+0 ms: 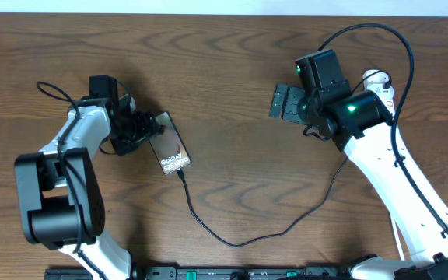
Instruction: Plug charger to phone and switch on socket
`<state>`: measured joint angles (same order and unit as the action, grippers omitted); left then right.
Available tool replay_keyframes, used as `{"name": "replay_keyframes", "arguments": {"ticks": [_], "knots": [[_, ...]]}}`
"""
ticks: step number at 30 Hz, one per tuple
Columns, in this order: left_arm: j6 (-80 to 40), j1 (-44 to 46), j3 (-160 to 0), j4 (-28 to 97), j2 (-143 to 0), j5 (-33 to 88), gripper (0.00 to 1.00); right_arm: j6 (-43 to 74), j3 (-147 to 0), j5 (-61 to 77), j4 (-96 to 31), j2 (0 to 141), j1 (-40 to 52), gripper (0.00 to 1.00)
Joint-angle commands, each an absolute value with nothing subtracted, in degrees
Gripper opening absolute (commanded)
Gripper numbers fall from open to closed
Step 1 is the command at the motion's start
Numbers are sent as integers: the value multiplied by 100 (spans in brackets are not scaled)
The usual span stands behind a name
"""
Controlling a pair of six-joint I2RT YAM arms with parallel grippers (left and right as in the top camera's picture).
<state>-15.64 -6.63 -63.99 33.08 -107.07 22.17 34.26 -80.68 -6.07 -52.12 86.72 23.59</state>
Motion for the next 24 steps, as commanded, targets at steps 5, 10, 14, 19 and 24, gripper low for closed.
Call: {"name": "replay_keyframes", "arguments": {"ticks": [5,10,14,19,24], "knots": [[-1245,-716,-6368,3859,-10715,1450,94,3380,-8128,-698,-5238,8621,2368,99],[-1245,-714,-6600,4010,-9544,1756,94,3380,-8128,-696,-5229,8621,2368,99],[-1245,-714,-6604,3992,-8331,1861,94,3380,-8125,-694,-5288,8621,2366,99],[-1293,-714,-6604,3990,-7220,1894,94,3378,-8125,-696,-5275,8624,2366,99],[-1293,-716,-6602,3988,-6731,1879,94,3378,-8125,-696,-5275,8621,2366,99]]}}
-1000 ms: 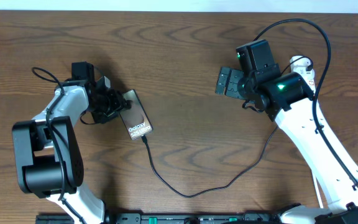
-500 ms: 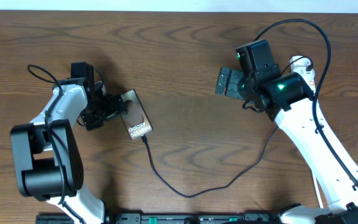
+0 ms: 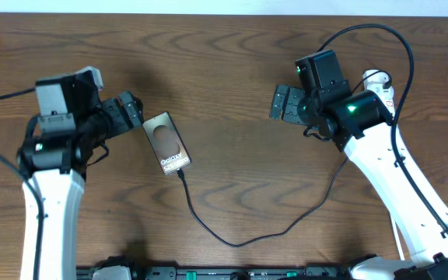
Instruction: Plug charger to phone and switch on socket
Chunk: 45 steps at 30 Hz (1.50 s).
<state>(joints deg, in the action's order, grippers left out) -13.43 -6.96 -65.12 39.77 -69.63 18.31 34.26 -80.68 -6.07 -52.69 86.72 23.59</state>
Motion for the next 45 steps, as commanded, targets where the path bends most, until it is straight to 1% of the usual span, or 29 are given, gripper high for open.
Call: {"name": "replay_keyframes", "arguments": {"ticks": [1,4,8,11,13,15,16,18,21,23,24,25,30,31,33,39,45], "knots": [[-1293,-716,-6602,3988,-6707,1879,94,3378,-8125,-696,-5275,8624,2366,99],[-1293,-716,-6602,3990,-6709,1879,95,3365,-8128,-694,-5319,8617,2366,99],[-1293,-716,-6595,4010,-6709,1881,94,2888,-8226,-510,-5328,8554,2292,99],[-1293,-716,-6595,4007,-6718,1879,94,2473,-8589,121,-5553,8541,1975,99],[-1291,-716,-6593,4010,-6720,1879,94,2161,-8941,681,-5857,8545,1579,99],[-1291,-716,-6591,4010,-6720,1879,94,1831,-9310,1164,-6224,8545,1103,99],[-1293,-716,-6591,4010,-6722,1879,94,1538,-9651,1481,-6565,8545,600,99],[-1293,-716,-6591,4010,-6729,1879,94,1214,-10027,1697,-6921,8547,-117,99],[-1291,-716,-6591,4010,-6731,1881,94,755,-10348,2029,-7150,8552,-1280,99],[-1293,-716,-6591,4010,-6731,1879,94,454,-10361,2224,-7142,8558,-1872,99],[-1293,-716,-6591,4010,-6731,1879,94,217,-10361,2290,-7159,8637,-2405,99],[-1293,-716,-6591,4010,-6731,1879,94,43,-10361,2335,-7183,8733,-2724,99],[-1293,-716,-6591,4010,-6731,1879,94,-838,-10361,2842,-7301,9520,-3627,99],[-1293,-716,-6591,4010,-6731,1879,94,-1229,-10361,3092,-7306,9845,-3726,99],[-1291,-716,-6591,4010,-6731,1879,94,-1647,-10361,3273,-7308,10322,-3741,99],[-1293,-716,-6591,4010,-6731,1879,94,-2587,-10361,3791,-7297,11520,-3570,99],[-1293,-716,-6591,4014,-6735,1879,95,-3033,-10361,4156,-7085,12011,-3234,99]]}}
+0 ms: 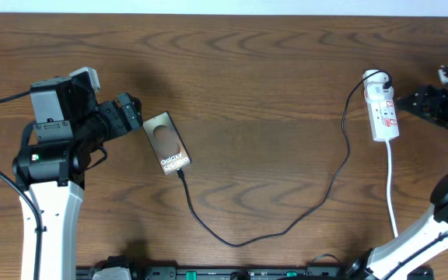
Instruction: Plug charger to phone and switch on socket
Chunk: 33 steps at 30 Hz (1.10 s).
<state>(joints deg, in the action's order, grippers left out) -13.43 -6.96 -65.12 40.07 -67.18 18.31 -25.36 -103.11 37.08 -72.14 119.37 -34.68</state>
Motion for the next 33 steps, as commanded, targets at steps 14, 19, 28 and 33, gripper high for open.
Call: {"name": "replay_keyframes", "arguments": {"ticks": [14,19,28,33], "knots": [[-1293,-716,-6591,4027,-6735,1879,95,-2185,-10359,3395,-6184,12184,-2904,99],[-1293,-716,-6591,4027,-6735,1879,95,-2121,-10296,3413,-6038,12223,-2902,99],[-1293,-716,-6591,4027,-6735,1879,95,-1883,-10294,3590,-5913,12455,-2904,99],[-1293,-716,-6591,4027,-6735,1879,95,-1865,-10294,3806,-5933,12691,-2871,99]]}}
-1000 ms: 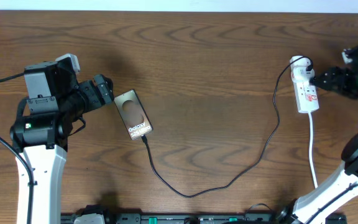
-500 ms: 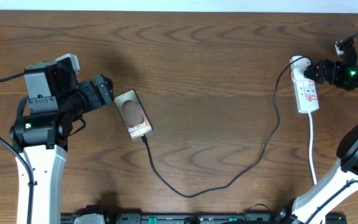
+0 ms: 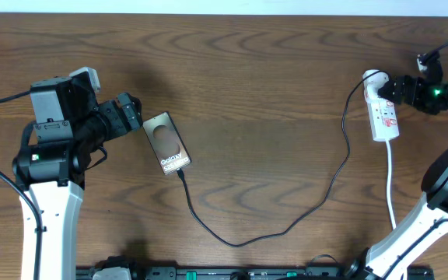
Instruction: Plug charger to phone and switch on socket
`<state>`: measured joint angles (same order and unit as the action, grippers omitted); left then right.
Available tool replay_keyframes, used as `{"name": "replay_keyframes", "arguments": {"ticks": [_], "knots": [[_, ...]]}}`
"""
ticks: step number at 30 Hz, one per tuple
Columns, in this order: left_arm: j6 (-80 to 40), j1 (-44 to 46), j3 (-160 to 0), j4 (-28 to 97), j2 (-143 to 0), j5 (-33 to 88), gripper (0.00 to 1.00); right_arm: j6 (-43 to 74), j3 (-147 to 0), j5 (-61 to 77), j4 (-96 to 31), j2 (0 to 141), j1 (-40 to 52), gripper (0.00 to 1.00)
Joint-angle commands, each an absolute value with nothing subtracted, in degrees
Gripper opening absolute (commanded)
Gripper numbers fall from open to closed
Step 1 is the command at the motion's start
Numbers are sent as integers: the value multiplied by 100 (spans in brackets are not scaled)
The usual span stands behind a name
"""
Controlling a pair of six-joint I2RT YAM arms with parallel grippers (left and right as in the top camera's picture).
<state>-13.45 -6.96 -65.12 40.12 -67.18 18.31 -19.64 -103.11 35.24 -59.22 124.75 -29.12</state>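
The phone (image 3: 167, 142) lies face up on the wooden table (image 3: 247, 70), left of centre. A black cable (image 3: 232, 241) is plugged into its lower end and loops across to the white socket strip (image 3: 383, 115) at the far right. The charger plug (image 3: 373, 78) sits in the strip's top end. My left gripper (image 3: 134, 115) hovers just off the phone's upper left corner, apparently open and holding nothing. My right gripper (image 3: 396, 87) reaches in from the right edge and sits against the upper right side of the strip; its dark fingers are too small to read.
The strip's own white lead (image 3: 390, 187) runs down toward the front edge. The left arm's white link (image 3: 49, 194) stands at the front left. A black rail (image 3: 247, 273) lines the table's front edge.
My right gripper has moved left from beyond the strip's right side to its upper end, beside the plug. The left arm, phone and cable have not moved.
At first my left gripper was on the phone's upper left edge and my right arm hung over the socket strip, hiding it. The left gripper then stood clear of the phone. Later the right arm was off at the right edge, strip exposed, and now it is back at the strip's top.
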Motion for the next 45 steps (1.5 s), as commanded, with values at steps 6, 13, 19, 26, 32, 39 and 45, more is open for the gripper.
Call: {"name": "replay_keyframes", "arguments": {"ticks": [6,13,19,26,32,39,45], "knots": [[-1291,-716,-6591,4027,-6735,1879,95,-1865,-10289,3811,-5935,12768,-2692,99],[-1293,-716,-6591,4027,-6735,1879,95,-1863,-10289,3802,-5913,12768,-2611,99],[-1293,-716,-6591,4027,-6735,1879,95,-1715,-10289,3116,-5857,12768,-2585,99],[-1293,-716,-6591,4027,-6735,1879,95,-1715,-10289,3288,-5671,12768,-2574,99],[-1291,-716,-6591,4027,-6735,1879,95,-1715,-10289,3293,-5634,12770,-2508,99],[-1293,-716,-6591,4027,-6735,1879,95,-1629,-10289,3291,-5625,12774,-2480,99],[-1293,-716,-6591,4027,-6735,1879,95,-1627,-10289,3293,-5603,12960,-2475,99]]}}
